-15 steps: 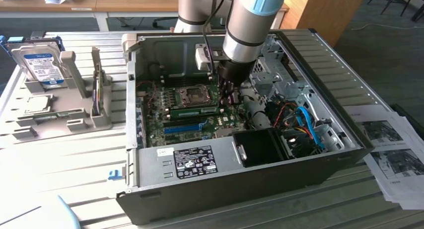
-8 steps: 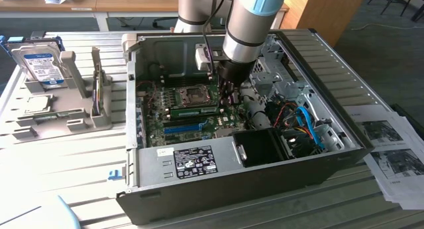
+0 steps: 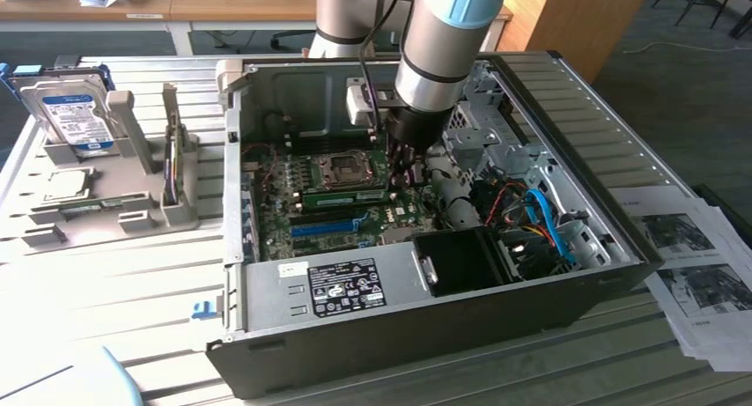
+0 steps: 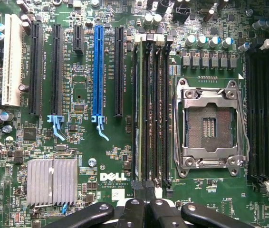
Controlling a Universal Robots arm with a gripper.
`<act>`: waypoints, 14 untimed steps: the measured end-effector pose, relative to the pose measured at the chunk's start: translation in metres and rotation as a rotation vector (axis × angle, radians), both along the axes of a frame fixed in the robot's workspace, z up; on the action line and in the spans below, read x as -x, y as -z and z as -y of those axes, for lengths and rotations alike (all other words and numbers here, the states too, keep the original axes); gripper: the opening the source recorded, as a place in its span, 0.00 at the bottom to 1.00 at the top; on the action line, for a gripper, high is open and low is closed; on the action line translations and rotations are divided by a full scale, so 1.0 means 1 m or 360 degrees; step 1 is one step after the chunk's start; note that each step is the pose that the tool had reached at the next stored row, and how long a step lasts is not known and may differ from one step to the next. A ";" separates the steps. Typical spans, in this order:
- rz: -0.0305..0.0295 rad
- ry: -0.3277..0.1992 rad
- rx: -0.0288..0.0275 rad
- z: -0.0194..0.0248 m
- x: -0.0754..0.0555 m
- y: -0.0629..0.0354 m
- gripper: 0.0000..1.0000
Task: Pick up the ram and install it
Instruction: 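Press down the ram until it locks into place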
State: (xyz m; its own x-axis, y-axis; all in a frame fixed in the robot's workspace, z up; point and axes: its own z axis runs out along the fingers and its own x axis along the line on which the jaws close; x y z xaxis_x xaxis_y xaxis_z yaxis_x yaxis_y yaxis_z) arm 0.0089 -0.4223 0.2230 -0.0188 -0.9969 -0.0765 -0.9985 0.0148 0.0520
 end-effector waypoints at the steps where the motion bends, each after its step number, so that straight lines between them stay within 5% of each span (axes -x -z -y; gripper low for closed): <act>1: 0.00000 0.0000 0.00000 0.0000 0.000 0.0001 0.09; 14: -0.00001 0.0000 0.00000 0.0000 0.000 0.0005 0.09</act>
